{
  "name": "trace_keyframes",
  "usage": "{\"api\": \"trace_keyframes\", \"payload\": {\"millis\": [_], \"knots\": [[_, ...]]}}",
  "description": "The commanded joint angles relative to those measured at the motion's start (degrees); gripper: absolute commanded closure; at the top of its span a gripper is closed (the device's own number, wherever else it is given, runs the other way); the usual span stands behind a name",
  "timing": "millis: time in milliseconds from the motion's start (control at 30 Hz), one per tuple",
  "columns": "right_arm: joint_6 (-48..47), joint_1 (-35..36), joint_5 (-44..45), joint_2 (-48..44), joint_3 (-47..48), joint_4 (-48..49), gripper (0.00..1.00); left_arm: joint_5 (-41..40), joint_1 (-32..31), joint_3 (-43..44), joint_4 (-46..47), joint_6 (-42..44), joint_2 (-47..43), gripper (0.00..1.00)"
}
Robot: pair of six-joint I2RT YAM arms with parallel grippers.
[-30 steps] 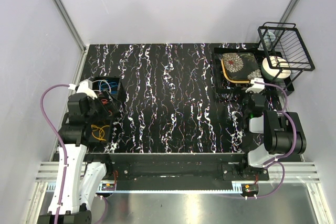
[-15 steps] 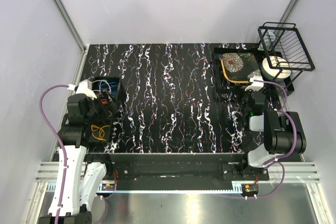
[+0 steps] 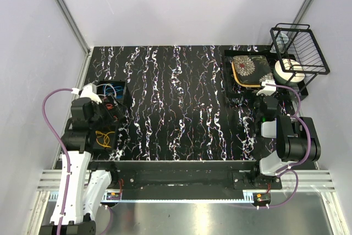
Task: Untangle the cables
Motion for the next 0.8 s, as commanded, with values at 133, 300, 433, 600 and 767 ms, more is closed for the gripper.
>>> {"api": "trace_keyframes", "payload": {"millis": [133,300,433,600,767], "knots": [[-0.52,-0.24,0.18,0.24,1.52,1.35,0.0,-2.46,-0.13,1.3,-0.1,0.6,1.29,0.01],[-0.52,-0.15,0.09,0.15,1.52,1.35,0.0,-9.66,-0.13,2.62,-3.51,-1.41,3.21,0.01],[-0.52,-0.15,0.09,0.15,1.52,1.35,0.0,-13.71,-0.13,3.76,-5.46,-2.21,5.32,0.01],[-0.61,-0.15,0.09,0.15,1.52,1.35,0.0,-13.54,-0.13,3.59,-5.11,-2.21,4.36,0.01],[-0.52,-0.24,0.09,0.15,1.52,1.35,0.0,-12.92,-0.13,3.24,-4.67,-2.03,3.92,0.01]]}}
